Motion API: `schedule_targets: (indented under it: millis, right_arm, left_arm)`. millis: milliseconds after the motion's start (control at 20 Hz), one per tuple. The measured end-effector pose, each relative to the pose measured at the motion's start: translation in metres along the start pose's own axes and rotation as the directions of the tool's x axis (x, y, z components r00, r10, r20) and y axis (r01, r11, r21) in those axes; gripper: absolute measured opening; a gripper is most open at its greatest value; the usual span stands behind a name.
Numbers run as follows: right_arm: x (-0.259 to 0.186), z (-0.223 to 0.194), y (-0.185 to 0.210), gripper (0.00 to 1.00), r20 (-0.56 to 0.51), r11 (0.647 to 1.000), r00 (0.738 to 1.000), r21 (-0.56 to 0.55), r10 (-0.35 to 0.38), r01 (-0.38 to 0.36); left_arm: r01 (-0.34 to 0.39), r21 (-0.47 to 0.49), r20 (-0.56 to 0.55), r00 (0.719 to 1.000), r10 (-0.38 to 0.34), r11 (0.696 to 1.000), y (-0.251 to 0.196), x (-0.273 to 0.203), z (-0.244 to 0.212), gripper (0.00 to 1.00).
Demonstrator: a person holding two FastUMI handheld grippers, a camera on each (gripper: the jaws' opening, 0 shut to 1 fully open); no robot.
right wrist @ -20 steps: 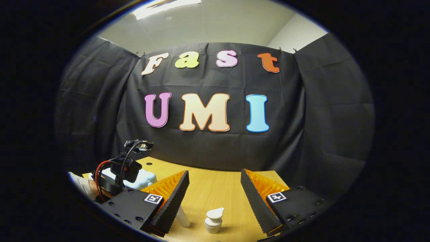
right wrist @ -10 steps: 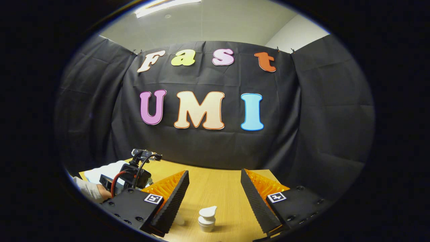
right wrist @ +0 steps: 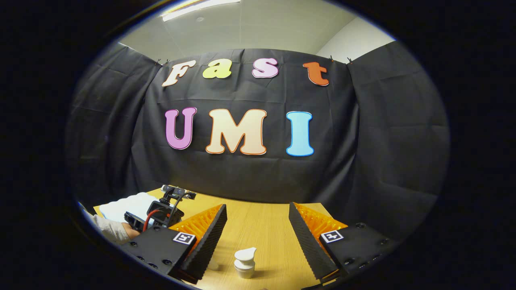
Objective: First open the suitcase, pack the skin care products into it, and then close the suitcase.
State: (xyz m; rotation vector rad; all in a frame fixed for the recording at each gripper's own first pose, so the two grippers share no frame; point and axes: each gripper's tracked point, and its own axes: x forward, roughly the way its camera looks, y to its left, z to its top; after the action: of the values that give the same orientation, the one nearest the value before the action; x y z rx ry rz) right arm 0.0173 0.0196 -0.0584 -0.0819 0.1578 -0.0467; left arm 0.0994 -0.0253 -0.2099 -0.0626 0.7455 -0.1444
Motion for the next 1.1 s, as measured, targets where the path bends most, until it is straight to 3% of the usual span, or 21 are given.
schedule_targets:
  millis: [200, 650, 1100]
  right_arm:
    - [0.002, 0.003, 0.006, 0.96, 0.016, 1.0, 1.0, -0.003, 0.022, -0.022]
    - [0.003, 0.006, 0.009, 0.96, 0.035, 0.999, 0.998, 0.018, 0.043, -0.044]
    - [0.005, 0.009, 0.026, 0.96, 0.048, 0.996, 0.996, 0.023, 0.082, -0.083]
  left_arm:
    - [0.01, 0.029, -0.012, 1.0, -0.01, 1.0, 0.001, -0.002, 0.0, 0.01]
    - [-0.003, 0.064, 0.092, 0.996, -0.003, 0.998, -0.008, -0.026, 0.025, 0.0]
    - [0.012, 0.021, 0.207, 0.978, -0.016, 1.0, 0.005, -0.092, 0.072, 0.0]
